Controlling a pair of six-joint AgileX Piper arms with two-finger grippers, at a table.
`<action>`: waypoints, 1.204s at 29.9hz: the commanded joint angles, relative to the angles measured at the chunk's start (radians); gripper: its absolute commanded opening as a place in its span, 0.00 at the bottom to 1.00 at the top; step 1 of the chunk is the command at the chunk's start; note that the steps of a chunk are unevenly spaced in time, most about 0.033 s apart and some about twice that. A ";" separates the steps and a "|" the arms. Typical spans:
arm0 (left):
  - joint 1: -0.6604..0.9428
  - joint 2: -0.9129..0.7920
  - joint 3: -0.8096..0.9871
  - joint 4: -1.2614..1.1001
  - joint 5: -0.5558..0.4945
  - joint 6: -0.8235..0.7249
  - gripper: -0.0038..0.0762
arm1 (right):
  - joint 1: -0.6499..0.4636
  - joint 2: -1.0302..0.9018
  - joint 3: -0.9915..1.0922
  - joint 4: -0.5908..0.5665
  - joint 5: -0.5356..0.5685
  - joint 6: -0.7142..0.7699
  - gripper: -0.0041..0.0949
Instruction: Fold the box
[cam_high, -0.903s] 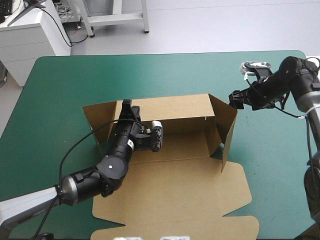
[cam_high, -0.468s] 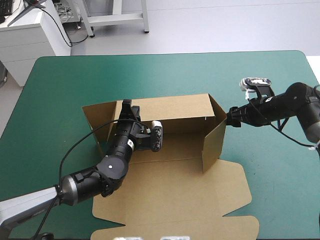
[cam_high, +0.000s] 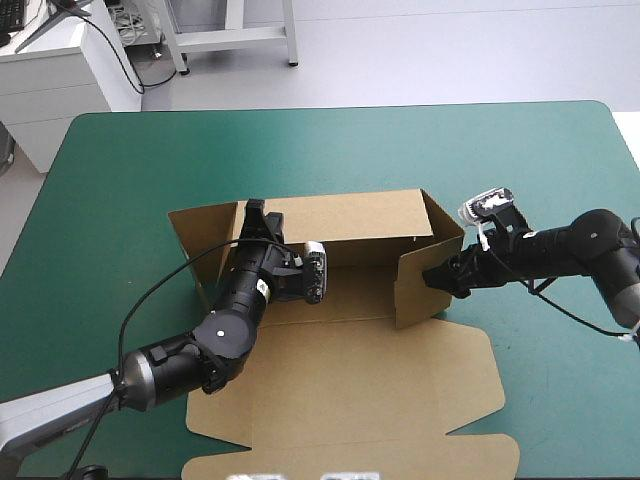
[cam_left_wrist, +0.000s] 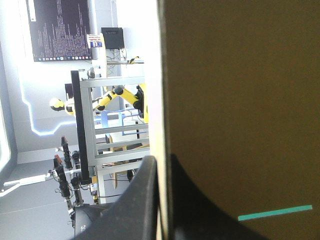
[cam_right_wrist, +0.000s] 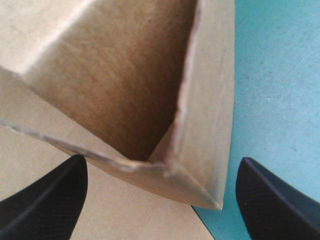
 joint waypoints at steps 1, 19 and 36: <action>-0.006 -0.025 -0.022 0.020 -0.037 -0.012 0.04 | -0.006 -0.026 0.005 0.115 -0.016 -0.079 0.80; -0.006 -0.025 -0.022 0.020 -0.034 -0.012 0.04 | 0.339 -0.166 0.224 0.122 -0.624 0.067 0.79; -0.006 -0.025 -0.022 0.028 -0.034 -0.012 0.04 | 0.501 -0.165 0.287 0.127 -0.959 0.059 0.07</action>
